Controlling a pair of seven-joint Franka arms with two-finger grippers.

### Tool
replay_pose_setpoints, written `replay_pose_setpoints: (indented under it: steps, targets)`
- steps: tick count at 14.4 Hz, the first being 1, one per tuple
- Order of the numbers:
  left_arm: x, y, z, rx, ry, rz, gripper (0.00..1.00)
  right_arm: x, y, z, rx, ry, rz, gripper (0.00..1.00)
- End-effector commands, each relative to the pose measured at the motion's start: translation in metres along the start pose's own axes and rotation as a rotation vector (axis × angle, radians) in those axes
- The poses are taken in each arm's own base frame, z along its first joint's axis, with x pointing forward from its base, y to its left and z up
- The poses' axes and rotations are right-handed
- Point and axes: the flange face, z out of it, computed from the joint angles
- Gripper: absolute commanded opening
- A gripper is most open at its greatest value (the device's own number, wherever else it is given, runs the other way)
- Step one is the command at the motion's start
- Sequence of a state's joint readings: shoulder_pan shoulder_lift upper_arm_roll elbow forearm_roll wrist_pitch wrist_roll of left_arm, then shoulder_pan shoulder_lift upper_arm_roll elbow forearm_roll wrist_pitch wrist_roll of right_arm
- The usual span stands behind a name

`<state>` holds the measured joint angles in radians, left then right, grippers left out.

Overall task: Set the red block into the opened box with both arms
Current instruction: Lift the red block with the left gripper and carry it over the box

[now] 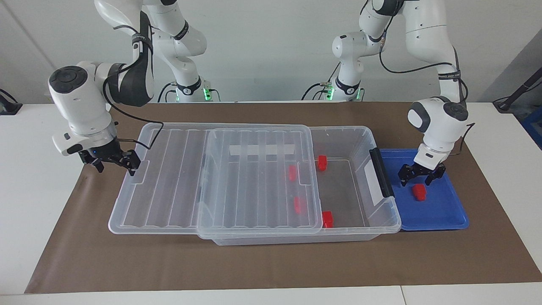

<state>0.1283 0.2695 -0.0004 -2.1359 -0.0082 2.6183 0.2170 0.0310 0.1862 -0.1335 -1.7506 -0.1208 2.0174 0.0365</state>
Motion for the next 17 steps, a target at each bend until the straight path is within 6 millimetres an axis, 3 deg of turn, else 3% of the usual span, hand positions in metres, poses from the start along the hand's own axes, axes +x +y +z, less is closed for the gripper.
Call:
replay_pose_setpoints:
  steps: [1, 4, 8, 11, 12, 15, 17]
  targets:
    - [0.008, -0.005, 0.004, 0.012, 0.026, 0.02, 0.96, -0.004, 0.014, -0.005, -0.036, -0.007, -0.03, 1.0]
    - [0.025, -0.007, 0.005, 0.012, 0.035, 0.024, 0.96, -0.005, 0.016, -0.009, -0.052, -0.001, -0.038, 1.0]
    - [0.026, -0.006, 0.012, 0.012, 0.037, 0.026, 0.98, -0.007, 0.013, -0.013, -0.051, -0.005, -0.041, 1.0]
    - [0.031, -0.005, 0.014, 0.012, 0.04, 0.027, 0.96, -0.014, 0.01, -0.041, -0.011, 0.026, -0.028, 1.0]
    - [0.031, -0.005, 0.014, 0.012, 0.04, 0.027, 0.85, -0.018, 0.009, -0.053, 0.011, 0.027, -0.02, 1.0]
    - [0.029, -0.007, 0.016, 0.011, 0.031, 0.024, 0.27, -0.032, 0.007, -0.094, 0.08, 0.01, 0.024, 1.0]
    - [0.029, -0.006, 0.016, 0.01, 0.028, 0.026, 0.02, -0.042, 0.011, -0.121, 0.109, -0.016, 0.061, 1.0]
